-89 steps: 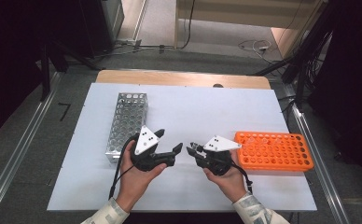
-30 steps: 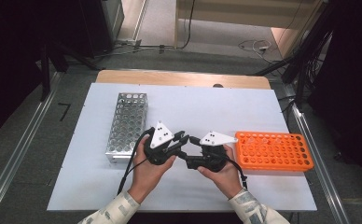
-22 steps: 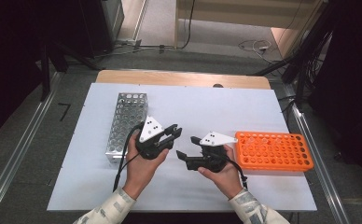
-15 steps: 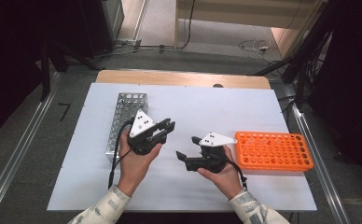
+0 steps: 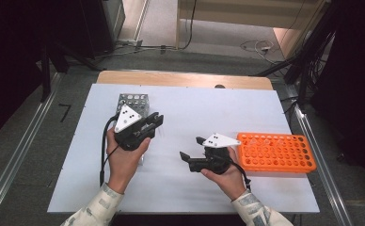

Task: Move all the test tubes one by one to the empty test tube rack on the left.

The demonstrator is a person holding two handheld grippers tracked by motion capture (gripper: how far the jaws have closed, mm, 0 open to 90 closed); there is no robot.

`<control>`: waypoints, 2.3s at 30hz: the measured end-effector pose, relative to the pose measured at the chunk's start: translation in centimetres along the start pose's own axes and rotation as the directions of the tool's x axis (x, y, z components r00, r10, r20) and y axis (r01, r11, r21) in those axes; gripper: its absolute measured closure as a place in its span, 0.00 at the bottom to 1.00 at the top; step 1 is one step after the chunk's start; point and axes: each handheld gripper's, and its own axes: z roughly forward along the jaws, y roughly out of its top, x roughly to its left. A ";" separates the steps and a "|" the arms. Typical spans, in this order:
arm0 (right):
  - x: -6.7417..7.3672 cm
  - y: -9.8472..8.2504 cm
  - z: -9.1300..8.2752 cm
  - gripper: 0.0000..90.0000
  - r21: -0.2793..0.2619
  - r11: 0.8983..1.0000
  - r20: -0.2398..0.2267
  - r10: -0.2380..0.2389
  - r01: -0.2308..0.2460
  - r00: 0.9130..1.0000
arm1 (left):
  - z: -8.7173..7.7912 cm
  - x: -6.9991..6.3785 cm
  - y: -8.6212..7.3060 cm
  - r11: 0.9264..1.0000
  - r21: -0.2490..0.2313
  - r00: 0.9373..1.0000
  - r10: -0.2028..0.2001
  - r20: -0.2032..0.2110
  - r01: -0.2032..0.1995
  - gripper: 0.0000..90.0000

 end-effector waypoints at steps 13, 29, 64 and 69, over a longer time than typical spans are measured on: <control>-0.3 -0.2 -0.3 0.21 -0.003 1.000 0.016 0.007 -0.007 1.000 | -2.4 2.1 -0.2 1.000 -0.003 0.999 -0.008 -0.054 0.008 0.85; -0.5 -0.3 -0.8 0.22 -0.008 1.000 0.022 0.009 -0.008 1.000 | -4.2 3.3 -1.7 0.999 0.041 0.995 -0.002 -0.099 0.006 0.85; -0.4 -0.4 -0.9 0.22 -0.002 1.000 0.025 0.002 -0.002 1.000 | -3.5 2.3 -4.6 0.984 0.173 0.987 0.061 -0.147 -0.035 0.84; -0.4 -0.4 -0.9 0.22 0.000 1.000 0.024 0.002 -0.002 1.000 | -3.4 2.4 -4.7 0.984 0.175 0.989 0.049 -0.140 -0.025 0.84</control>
